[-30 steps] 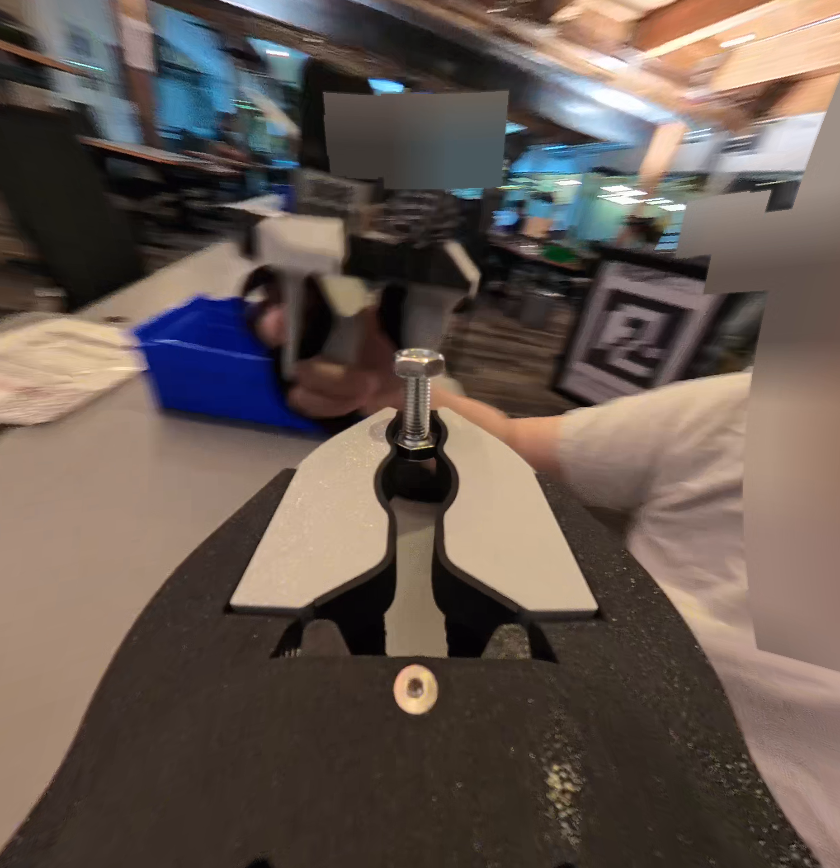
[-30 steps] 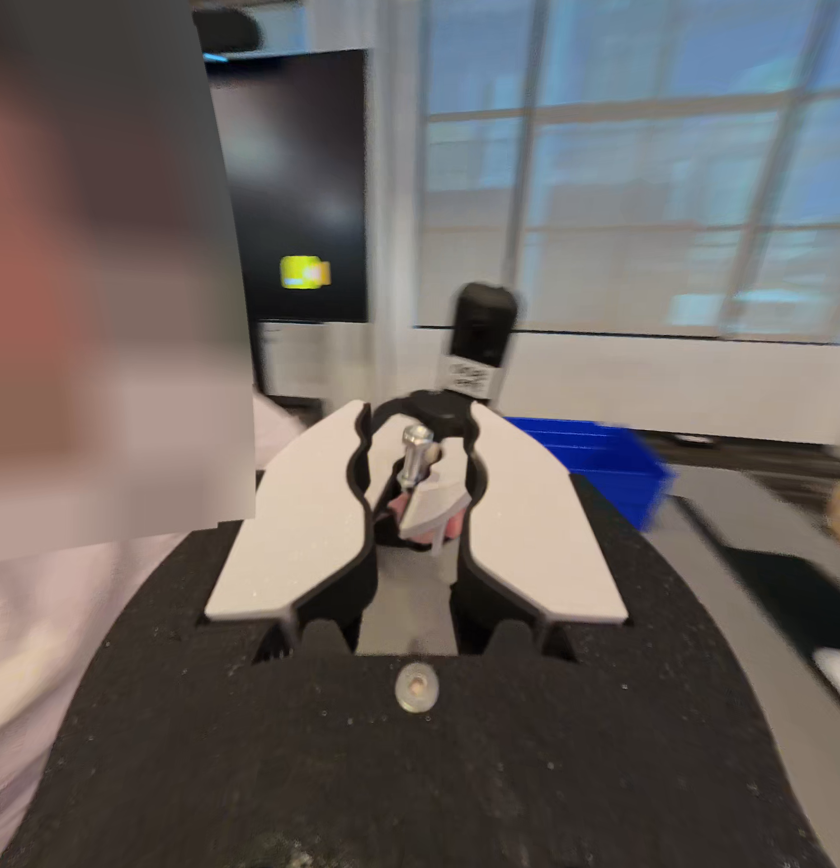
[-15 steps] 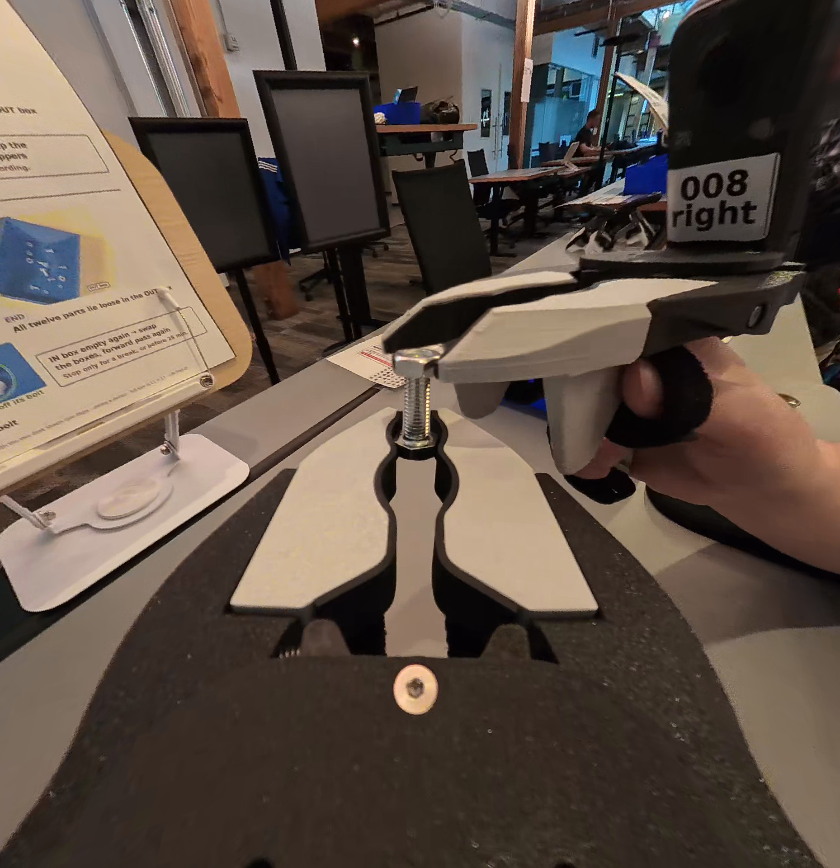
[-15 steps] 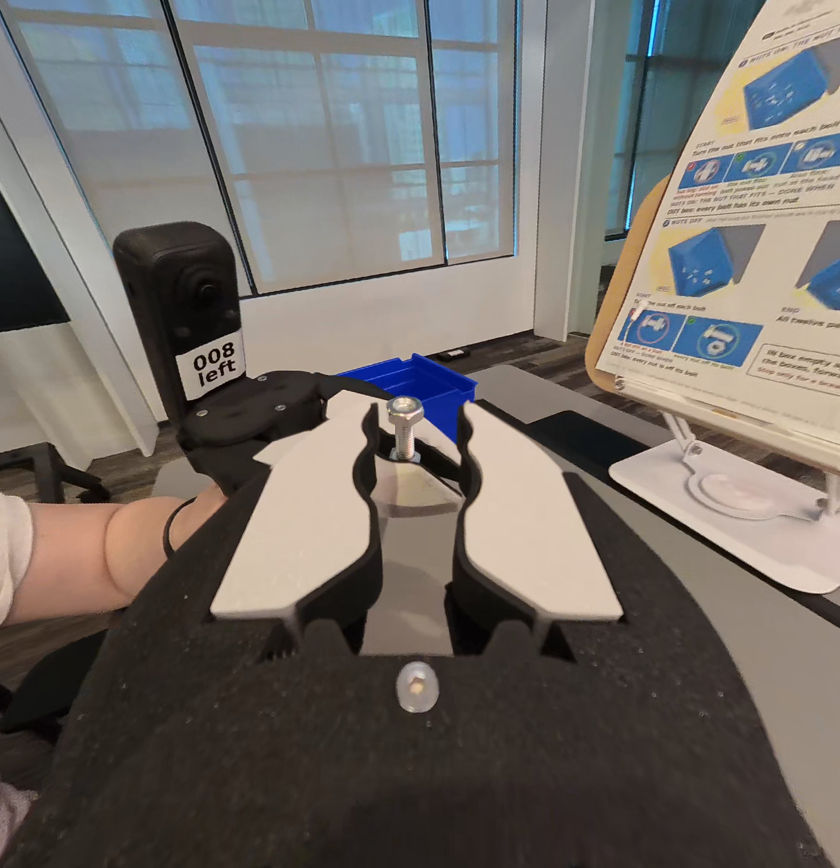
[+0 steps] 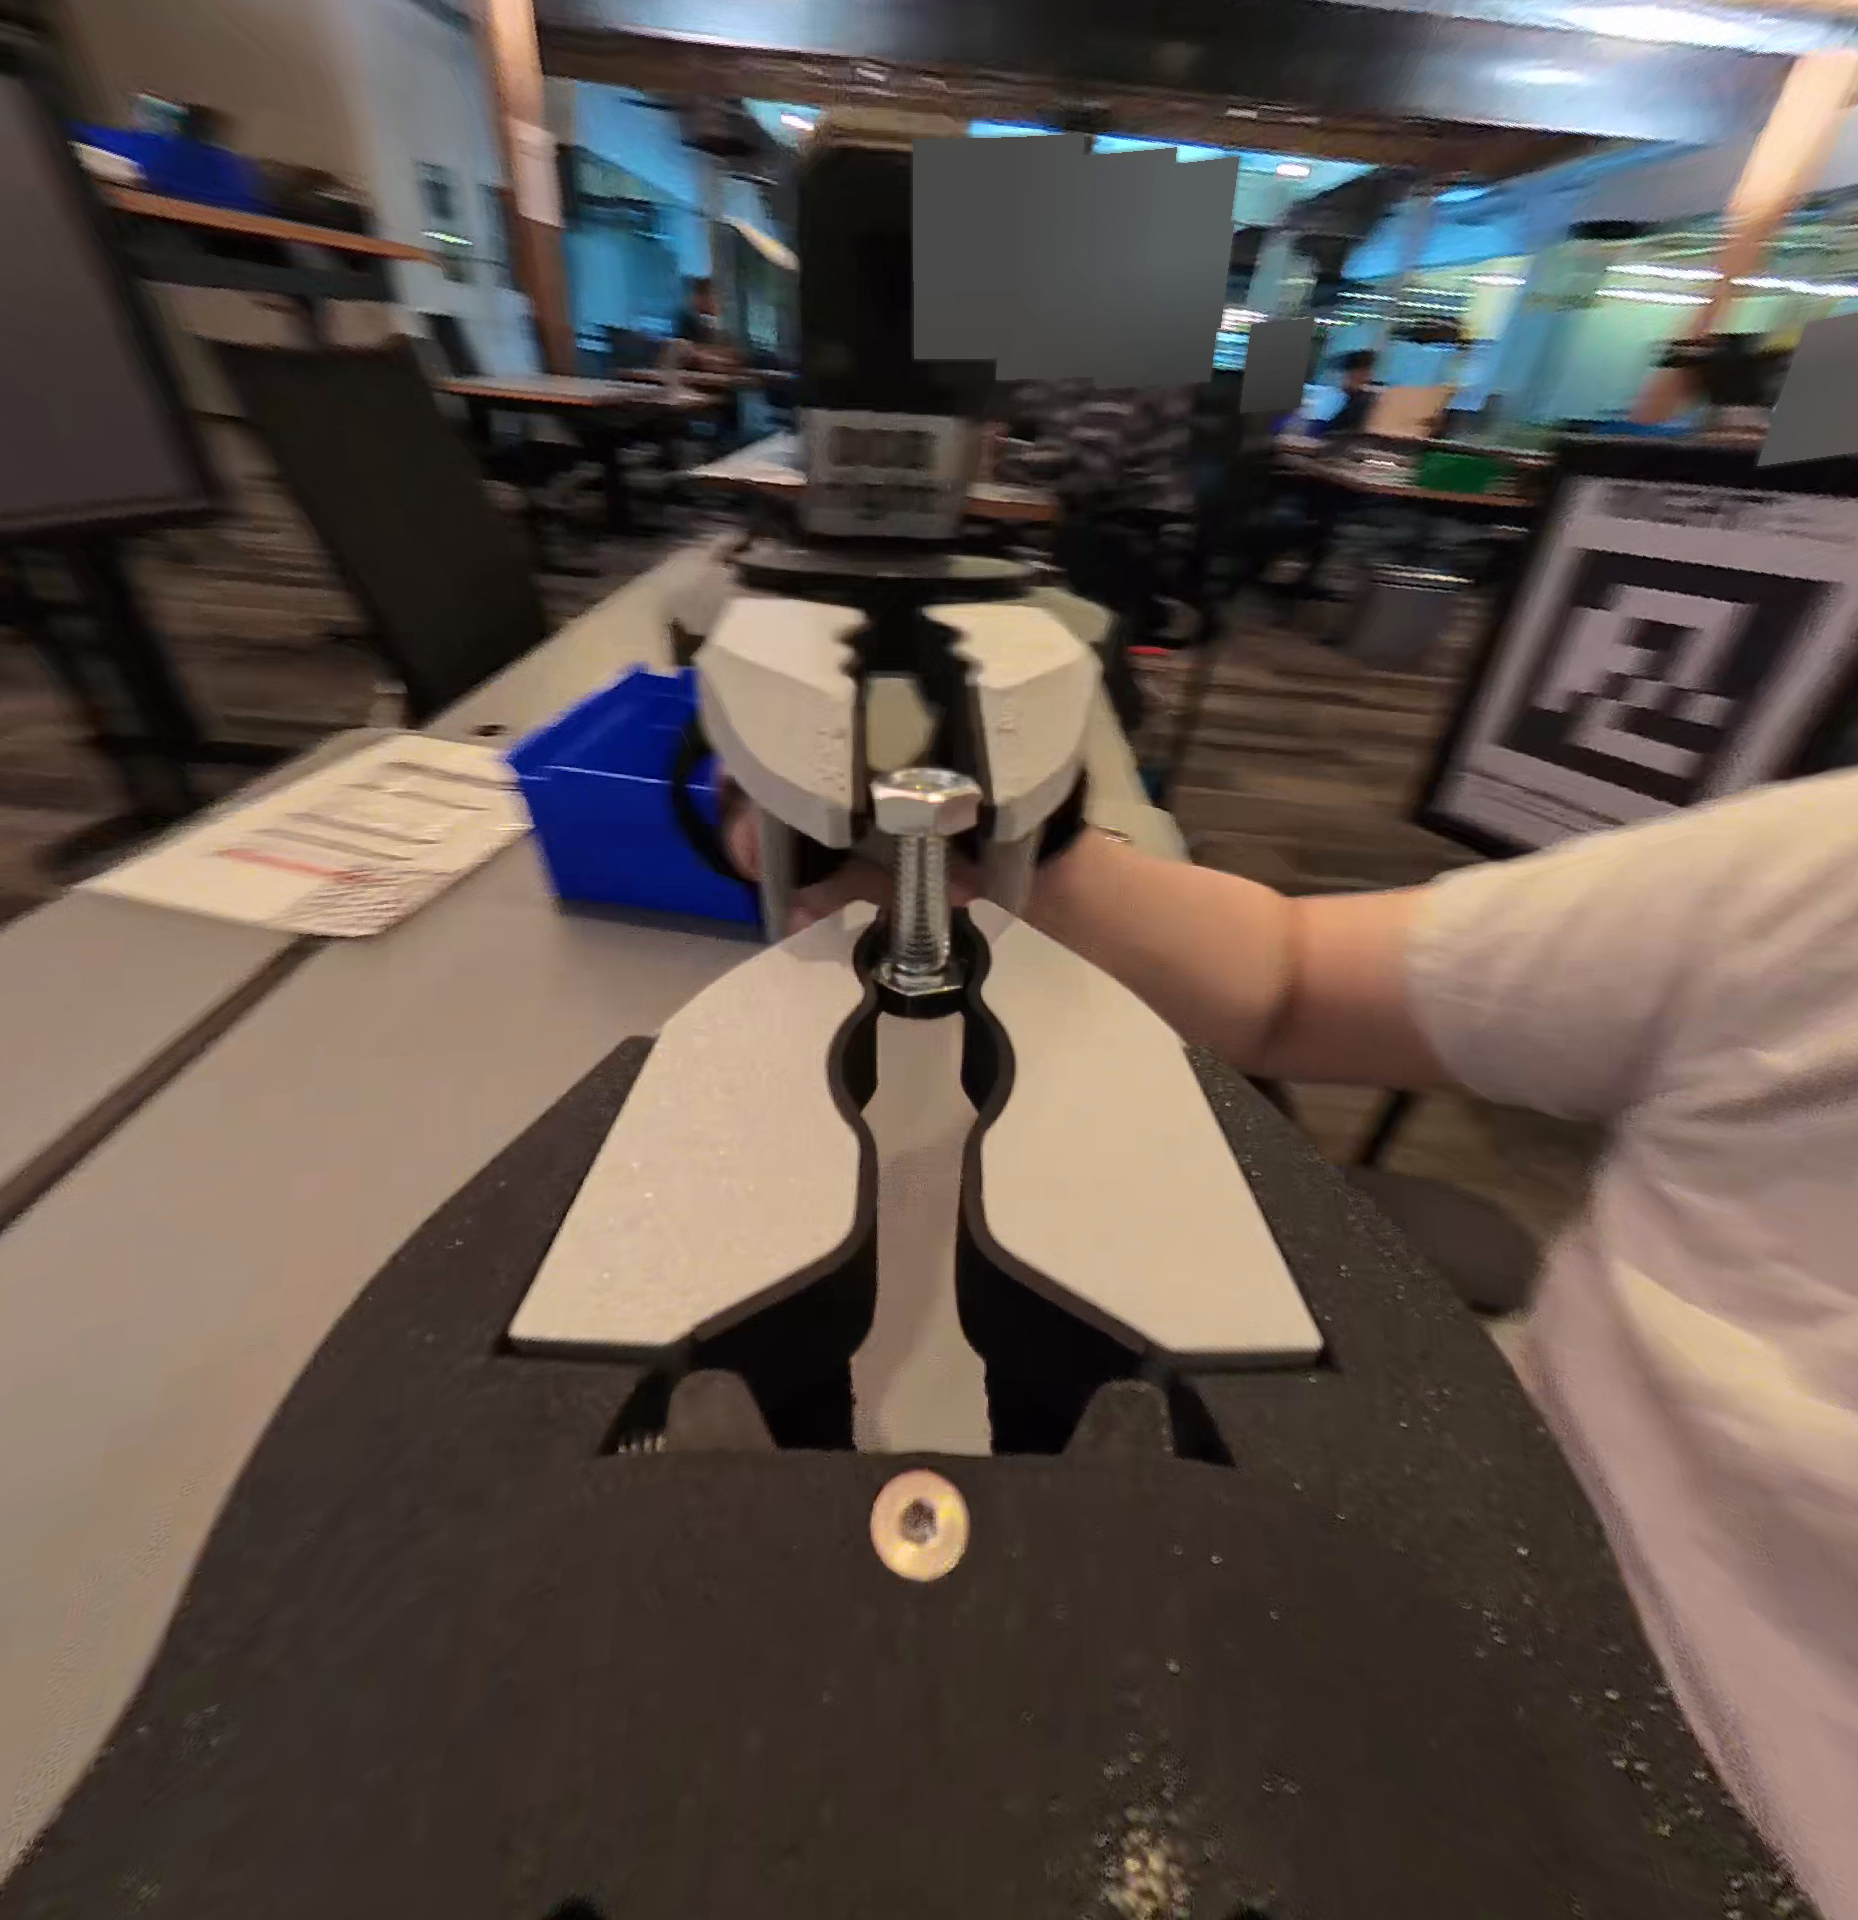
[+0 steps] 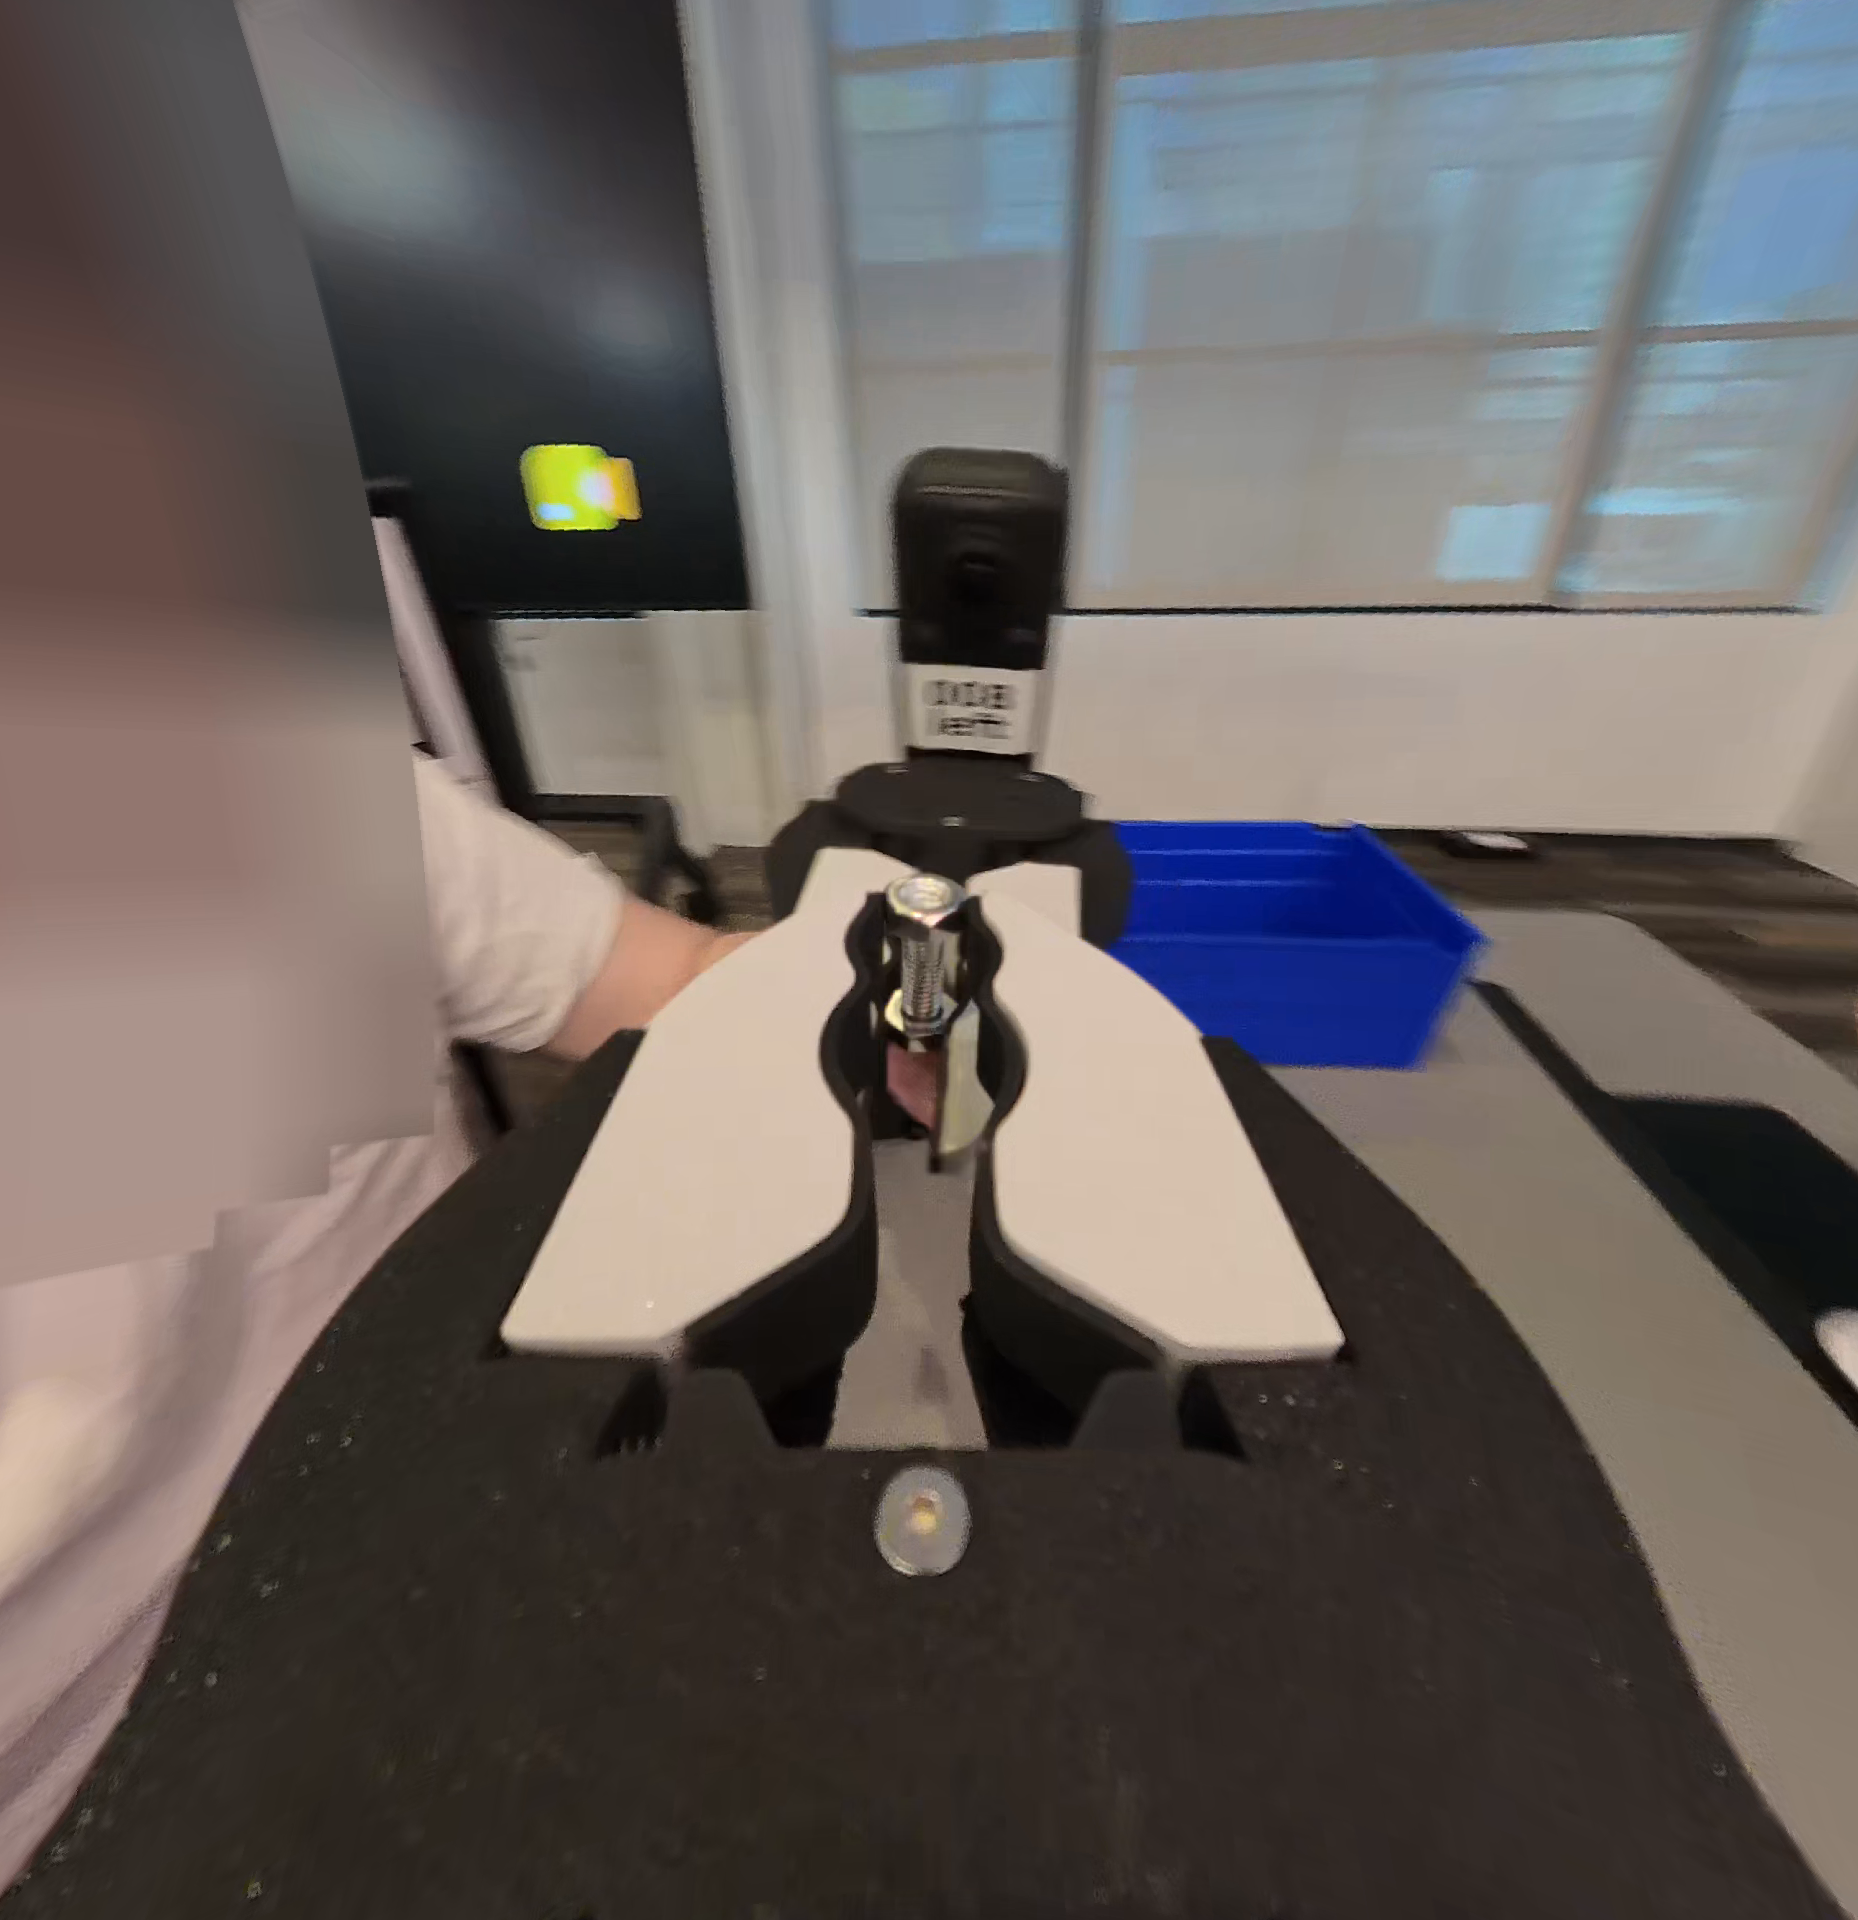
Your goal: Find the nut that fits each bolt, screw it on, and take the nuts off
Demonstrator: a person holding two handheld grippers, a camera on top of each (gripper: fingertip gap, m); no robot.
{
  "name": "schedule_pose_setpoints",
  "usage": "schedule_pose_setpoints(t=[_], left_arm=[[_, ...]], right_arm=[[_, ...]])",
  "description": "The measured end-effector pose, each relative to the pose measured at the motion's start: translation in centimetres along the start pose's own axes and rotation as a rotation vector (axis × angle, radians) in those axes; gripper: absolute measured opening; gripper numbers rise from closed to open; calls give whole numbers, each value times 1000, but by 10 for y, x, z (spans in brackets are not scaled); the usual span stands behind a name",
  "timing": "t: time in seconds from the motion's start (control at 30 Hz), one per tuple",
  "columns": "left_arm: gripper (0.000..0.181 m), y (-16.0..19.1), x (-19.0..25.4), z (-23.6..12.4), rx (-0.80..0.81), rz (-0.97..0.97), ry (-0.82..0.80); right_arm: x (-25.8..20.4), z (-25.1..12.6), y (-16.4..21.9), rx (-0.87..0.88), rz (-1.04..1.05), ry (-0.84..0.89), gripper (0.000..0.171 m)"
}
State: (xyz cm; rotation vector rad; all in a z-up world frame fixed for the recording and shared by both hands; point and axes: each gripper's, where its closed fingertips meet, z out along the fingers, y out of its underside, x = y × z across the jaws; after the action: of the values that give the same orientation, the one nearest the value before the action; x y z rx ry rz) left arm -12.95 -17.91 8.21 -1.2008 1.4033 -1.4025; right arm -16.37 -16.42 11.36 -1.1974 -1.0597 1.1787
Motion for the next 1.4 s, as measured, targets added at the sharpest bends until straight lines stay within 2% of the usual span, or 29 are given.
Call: schedule_pose_setpoints(t=[0.17, 0.27, 0.37, 0.5, 0.57, 0.67, 0.73, 0.83, 0.87, 0.97, 1.1, 1.27, 1.33, 1.4], left_arm=[[10, 6, 54, 7, -1, -98, 377], [10, 8, 75, 5, 19, -211, 578], [10, 7, 83, 4, 56, -277, 673], [10, 5, 67, 6, 67, -225, 550], [10, 0, 55, 4, 86, -201, 472], [10, -10, 39, -3, 120, -212, 391], [10, -9, 14, -2, 114, -173, 215], [10, 0, -42, -9, 82, -86, -210], [10, 3, -55, -14, 76, -53, -321], [10, 7, -74, -23, 79, -16, -492], [10, 15, -78, -20, 47, 23, -565], [10, 17, -76, -17, 35, 58, -591], [10, 17, -76, -16, 30, 59, -586], [10, 17, -75, -15, 29, 50, -573]], right_arm=[[-43, -6, 4, 69, 31, -376, 14], [-58, -8, 7, 109, 60, -508, 14], [-63, -8, 7, 163, 109, -585, 14], [-50, -8, 5, 177, 135, -526, 16], [-32, -9, 0, 166, 113, -381, 37], [-3, -18, -13, 152, 50, -129, 41], [13, -23, -23, 143, -8, 55, 40], [34, -24, -29, 115, -77, 352, 39], [37, -22, -27, 102, -97, 424, 44], [48, -11, -8, 4, -129, 607, 41], [56, -6, 6, 1, -92, 698, 37], [63, -5, 18, -18, 19, 659, 28], [59, -2, 18, -13, 38, 610, 17], [57, 0, 19, -28, 48, 579, 14]])
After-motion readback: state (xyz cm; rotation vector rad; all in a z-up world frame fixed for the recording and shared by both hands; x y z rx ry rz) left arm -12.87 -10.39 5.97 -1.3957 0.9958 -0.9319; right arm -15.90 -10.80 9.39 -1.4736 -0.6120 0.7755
